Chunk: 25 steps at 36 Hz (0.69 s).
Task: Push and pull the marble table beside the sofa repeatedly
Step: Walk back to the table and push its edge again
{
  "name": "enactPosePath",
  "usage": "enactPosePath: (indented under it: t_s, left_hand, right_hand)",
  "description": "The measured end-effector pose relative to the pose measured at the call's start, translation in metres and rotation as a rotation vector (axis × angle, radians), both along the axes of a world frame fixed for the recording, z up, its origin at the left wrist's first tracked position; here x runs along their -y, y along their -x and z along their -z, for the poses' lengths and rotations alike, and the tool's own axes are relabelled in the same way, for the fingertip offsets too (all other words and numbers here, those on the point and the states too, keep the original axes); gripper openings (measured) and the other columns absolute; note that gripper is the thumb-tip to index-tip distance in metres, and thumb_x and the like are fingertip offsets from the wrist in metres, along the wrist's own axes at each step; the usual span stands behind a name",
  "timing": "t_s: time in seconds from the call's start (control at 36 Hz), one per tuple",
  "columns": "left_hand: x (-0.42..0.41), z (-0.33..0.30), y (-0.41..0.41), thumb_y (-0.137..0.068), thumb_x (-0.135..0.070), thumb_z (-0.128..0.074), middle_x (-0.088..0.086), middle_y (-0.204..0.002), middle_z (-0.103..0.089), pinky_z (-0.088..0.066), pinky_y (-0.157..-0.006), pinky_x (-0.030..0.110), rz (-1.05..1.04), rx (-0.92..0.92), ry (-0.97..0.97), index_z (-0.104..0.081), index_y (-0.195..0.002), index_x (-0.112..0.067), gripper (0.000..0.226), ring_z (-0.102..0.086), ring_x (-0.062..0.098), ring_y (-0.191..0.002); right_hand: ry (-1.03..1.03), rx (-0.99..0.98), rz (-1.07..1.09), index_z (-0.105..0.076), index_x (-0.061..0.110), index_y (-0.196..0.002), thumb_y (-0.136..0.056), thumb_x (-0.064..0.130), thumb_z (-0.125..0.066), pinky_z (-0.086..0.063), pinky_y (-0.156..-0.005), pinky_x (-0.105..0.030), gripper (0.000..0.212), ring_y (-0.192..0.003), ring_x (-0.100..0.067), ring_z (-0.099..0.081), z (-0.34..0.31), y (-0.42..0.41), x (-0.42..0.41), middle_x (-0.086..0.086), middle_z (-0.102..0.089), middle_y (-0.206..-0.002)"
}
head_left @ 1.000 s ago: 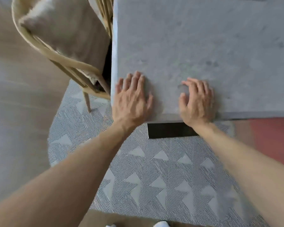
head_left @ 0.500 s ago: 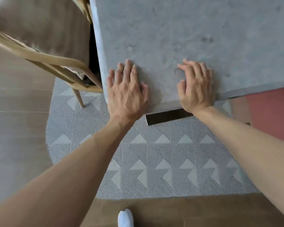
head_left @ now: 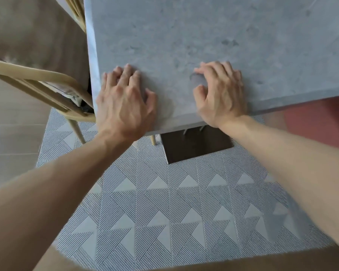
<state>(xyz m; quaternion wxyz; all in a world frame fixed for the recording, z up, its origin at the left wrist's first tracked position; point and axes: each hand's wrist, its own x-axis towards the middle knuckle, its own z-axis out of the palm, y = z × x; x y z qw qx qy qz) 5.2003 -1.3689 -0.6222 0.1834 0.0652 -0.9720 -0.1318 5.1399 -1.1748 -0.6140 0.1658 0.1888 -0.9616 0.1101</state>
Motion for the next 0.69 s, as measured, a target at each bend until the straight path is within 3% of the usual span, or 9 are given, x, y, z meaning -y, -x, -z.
enactPosePath:
  t_s: [0.19,0.31,0.39,0.53,0.69]
  left_hand:
    - [0.006,0.006,0.011,-0.088,-0.035,-0.042,0.005,-0.132,-0.062,-0.037,-0.101,0.042,0.009,-0.039,-0.040,-0.067,-0.110,-0.009,0.043,-0.047,0.027,-0.127]
    - [0.013,0.007,0.024,-0.087,-0.035,-0.040,0.001,-0.119,-0.066,-0.029,-0.085,0.033,0.009,-0.068,-0.033,-0.067,-0.098,-0.011,0.037,-0.051,0.026,-0.117]
    - [0.019,0.005,0.032,-0.087,-0.035,-0.039,-0.002,-0.114,-0.066,-0.035,-0.081,0.036,0.009,-0.056,-0.033,-0.065,-0.094,-0.014,0.034,-0.052,0.024,-0.115]
    - [0.025,0.002,0.049,-0.087,-0.032,-0.043,-0.003,-0.125,-0.066,-0.044,-0.080,0.041,0.021,-0.059,-0.076,-0.069,-0.100,-0.015,0.034,-0.052,0.024,-0.121]
    - [0.038,0.003,0.067,-0.084,-0.035,-0.043,-0.007,-0.121,-0.069,-0.044,-0.079,0.044,0.026,-0.105,-0.123,-0.070,-0.097,-0.018,0.034,-0.055,0.025,-0.120]
  right_hand:
    - [0.010,-0.022,0.027,-0.065,0.015,-0.116,-0.082,0.030,-0.037,-0.039,-0.093,-0.043,0.046,-0.114,-0.030,-0.055,0.005,0.007,0.004,-0.003,-0.065,-0.126]
    - [0.016,-0.026,0.039,-0.066,0.015,-0.116,-0.083,0.030,-0.037,-0.039,-0.093,-0.043,0.047,-0.114,-0.030,-0.055,0.003,0.016,0.009,-0.003,-0.065,-0.125]
    - [0.022,-0.025,0.051,-0.066,0.015,-0.116,-0.083,0.030,-0.038,-0.039,-0.094,-0.042,0.046,-0.115,-0.029,-0.055,0.004,0.022,0.014,-0.002,-0.065,-0.126]
    - [0.029,-0.028,0.084,-0.066,0.017,-0.117,-0.085,0.033,-0.038,-0.037,-0.094,-0.041,0.045,-0.115,-0.027,-0.054,0.006,0.036,0.021,-0.001,-0.066,-0.124]
    - [0.022,-0.038,0.106,-0.066,0.018,-0.116,-0.086,0.037,-0.035,-0.037,-0.094,-0.041,0.047,-0.115,-0.024,-0.054,0.006,0.050,0.033,0.000,-0.066,-0.120]
